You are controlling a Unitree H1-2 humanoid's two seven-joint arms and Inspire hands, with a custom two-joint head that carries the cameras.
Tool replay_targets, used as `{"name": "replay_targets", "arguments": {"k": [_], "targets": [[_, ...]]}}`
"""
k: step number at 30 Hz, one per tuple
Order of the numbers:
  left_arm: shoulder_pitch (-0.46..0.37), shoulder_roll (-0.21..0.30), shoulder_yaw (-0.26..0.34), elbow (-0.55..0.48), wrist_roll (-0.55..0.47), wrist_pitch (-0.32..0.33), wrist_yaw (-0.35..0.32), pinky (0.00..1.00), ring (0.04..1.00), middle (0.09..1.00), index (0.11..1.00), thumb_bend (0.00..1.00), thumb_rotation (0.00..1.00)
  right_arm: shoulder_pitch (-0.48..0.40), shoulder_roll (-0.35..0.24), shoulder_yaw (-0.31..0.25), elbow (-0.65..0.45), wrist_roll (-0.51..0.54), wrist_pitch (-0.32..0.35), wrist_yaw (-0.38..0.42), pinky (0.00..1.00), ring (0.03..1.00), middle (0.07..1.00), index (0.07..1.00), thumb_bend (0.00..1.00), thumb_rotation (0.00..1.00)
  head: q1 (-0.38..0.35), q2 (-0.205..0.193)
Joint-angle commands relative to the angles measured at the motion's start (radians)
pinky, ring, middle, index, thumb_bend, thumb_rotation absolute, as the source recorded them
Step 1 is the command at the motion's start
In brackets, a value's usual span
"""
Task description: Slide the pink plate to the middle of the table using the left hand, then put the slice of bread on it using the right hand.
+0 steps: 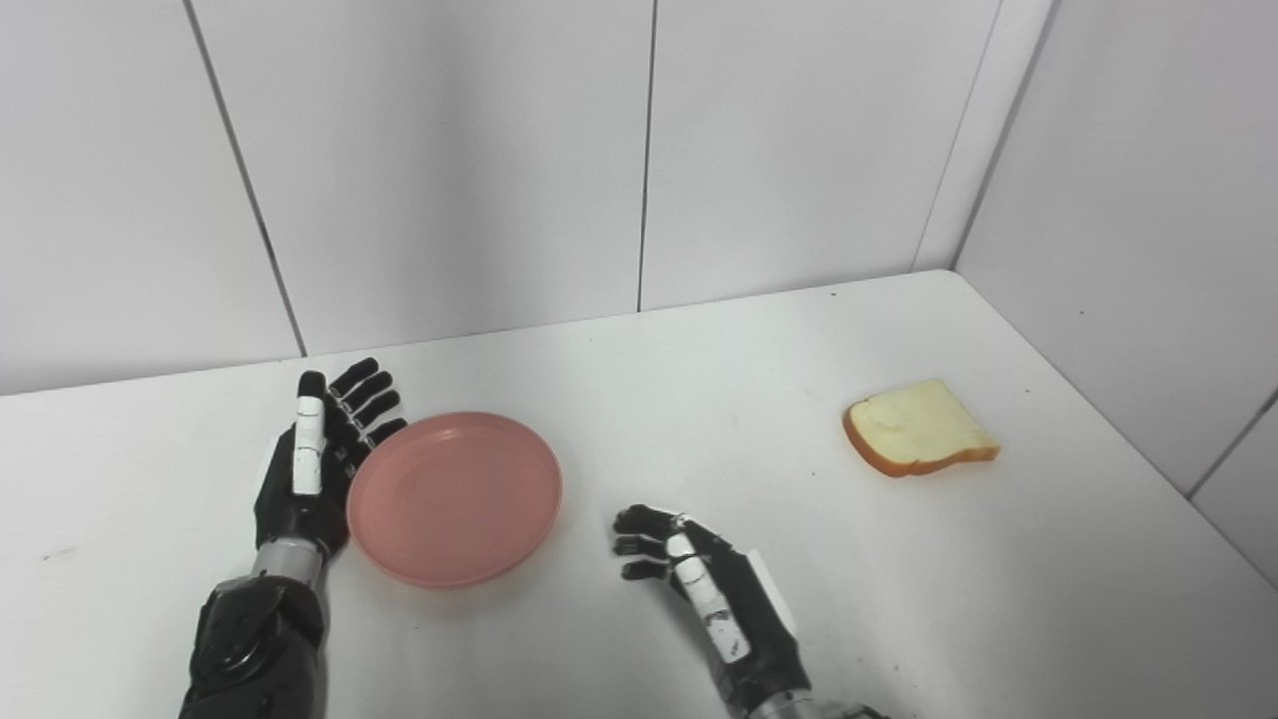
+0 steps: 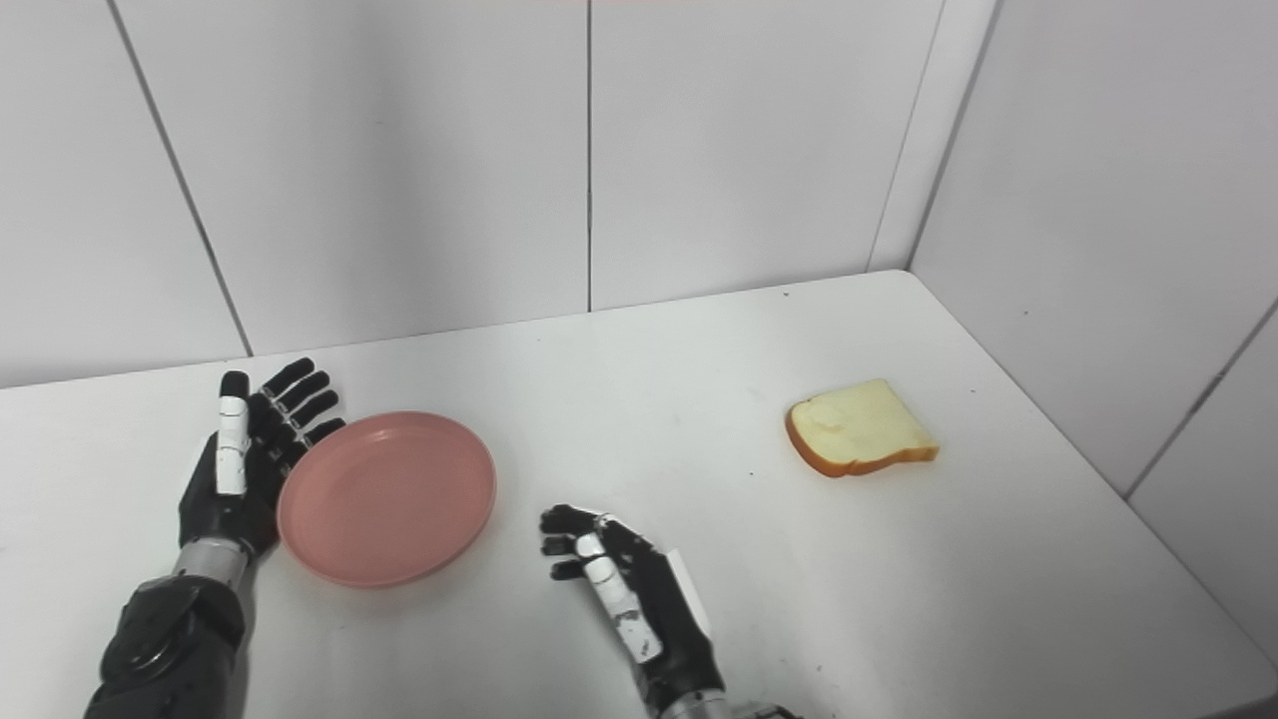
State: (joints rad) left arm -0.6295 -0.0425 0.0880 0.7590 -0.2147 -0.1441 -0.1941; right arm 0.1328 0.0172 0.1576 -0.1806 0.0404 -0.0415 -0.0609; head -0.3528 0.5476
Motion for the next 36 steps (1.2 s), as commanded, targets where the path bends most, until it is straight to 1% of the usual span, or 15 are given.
{"name": "replay_targets", "arguments": {"k": [1, 4, 7, 10, 12, 16, 20, 23, 24, 27, 31, 34, 36], "targets": [[0.026, -0.015, -0.013, 0.006, 0.004, 0.054, -0.002, 0.69, 0.802, 0.796, 0.716, 0.96, 0.86, 0.050, 0.075, 0.012, 0.033, -0.005, -0.015, -0.019, 0.67, 0.734, 0.760, 0.701, 0.72, 0.89, -0.004, 0.001], [0.037, -0.021, -0.026, 0.011, 0.009, 0.048, -0.009, 0.69, 0.794, 0.785, 0.716, 0.97, 0.86, 0.046, 0.085, 0.011, 0.045, -0.018, -0.026, -0.022, 0.68, 0.734, 0.764, 0.708, 0.72, 0.89, -0.034, -0.005], [0.045, -0.029, -0.029, 0.007, 0.003, 0.059, -0.004, 0.69, 0.788, 0.794, 0.727, 0.96, 0.86, 0.040, 0.094, 0.012, 0.055, -0.028, -0.031, -0.024, 0.69, 0.740, 0.766, 0.716, 0.74, 0.88, -0.050, -0.007], [0.054, -0.040, -0.028, -0.008, -0.001, 0.071, 0.002, 0.70, 0.791, 0.797, 0.729, 0.96, 0.86, 0.038, 0.099, 0.014, 0.055, -0.048, -0.021, -0.032, 0.68, 0.737, 0.764, 0.722, 0.74, 0.89, -0.056, -0.006], [0.061, -0.050, -0.030, -0.016, 0.006, 0.066, 0.015, 0.72, 0.789, 0.793, 0.731, 0.96, 0.87, 0.038, 0.101, 0.015, 0.054, -0.059, -0.016, -0.034, 0.67, 0.737, 0.766, 0.731, 0.74, 0.90, -0.060, -0.006], [0.075, -0.072, -0.026, -0.032, 0.009, 0.064, 0.041, 0.77, 0.803, 0.808, 0.714, 0.96, 0.85, 0.038, 0.106, 0.014, 0.052, -0.064, -0.014, -0.033, 0.67, 0.740, 0.768, 0.736, 0.75, 0.91, -0.066, -0.006], [0.080, -0.073, -0.035, -0.029, 0.024, 0.064, 0.053, 0.78, 0.807, 0.822, 0.716, 0.96, 0.86, 0.036, 0.104, 0.015, 0.062, -0.070, -0.034, -0.033, 0.68, 0.743, 0.771, 0.736, 0.76, 0.90, -0.077, -0.009], [0.083, -0.067, -0.035, -0.027, 0.024, 0.067, 0.041, 0.79, 0.811, 0.828, 0.721, 0.95, 0.86, 0.038, 0.102, 0.017, 0.063, -0.080, -0.049, -0.035, 0.68, 0.745, 0.773, 0.741, 0.76, 0.90, -0.075, -0.011], [0.084, -0.065, -0.035, -0.027, 0.025, 0.066, 0.038, 0.79, 0.811, 0.820, 0.714, 0.94, 0.86, 0.040, 0.101, 0.017, 0.061, -0.081, -0.052, -0.035, 0.68, 0.745, 0.774, 0.748, 0.74, 0.90, -0.075, -0.011], [0.089, -0.059, -0.037, -0.029, 0.030, 0.064, 0.035, 0.79, 0.815, 0.814, 0.716, 0.93, 0.86, 0.053, 0.099, 0.014, 0.032, -0.089, -0.051, -0.038, 0.68, 0.745, 0.776, 0.757, 0.72, 0.90, -0.077, -0.012], [0.092, -0.055, -0.042, -0.019, 0.033, 0.058, 0.032, 0.76, 0.809, 0.812, 0.712, 0.94, 0.85, 0.070, 0.089, 0.011, -0.017, -0.119, -0.080, -0.046, 0.68, 0.754, 0.791, 0.793, 0.72, 0.93, -0.077, -0.018], [0.087, -0.050, -0.047, -0.006, 0.034, 0.051, 0.021, 0.75, 0.809, 0.814, 0.708, 0.93, 0.85, 0.076, 0.076, 0.001, -0.086, -0.129, -0.107, -0.044, 0.67, 0.759, 0.803, 0.825, 0.72, 0.94, -0.075, -0.020], [0.080, -0.050, -0.044, 0.004, 0.028, 0.050, 0.021, 0.74, 0.802, 0.809, 0.705, 0.93, 0.85, 0.072, 0.068, -0.010, -0.132, -0.126, -0.122, -0.043, 0.67, 0.760, 0.808, 0.840, 0.72, 0.93, -0.074, -0.022]]}}
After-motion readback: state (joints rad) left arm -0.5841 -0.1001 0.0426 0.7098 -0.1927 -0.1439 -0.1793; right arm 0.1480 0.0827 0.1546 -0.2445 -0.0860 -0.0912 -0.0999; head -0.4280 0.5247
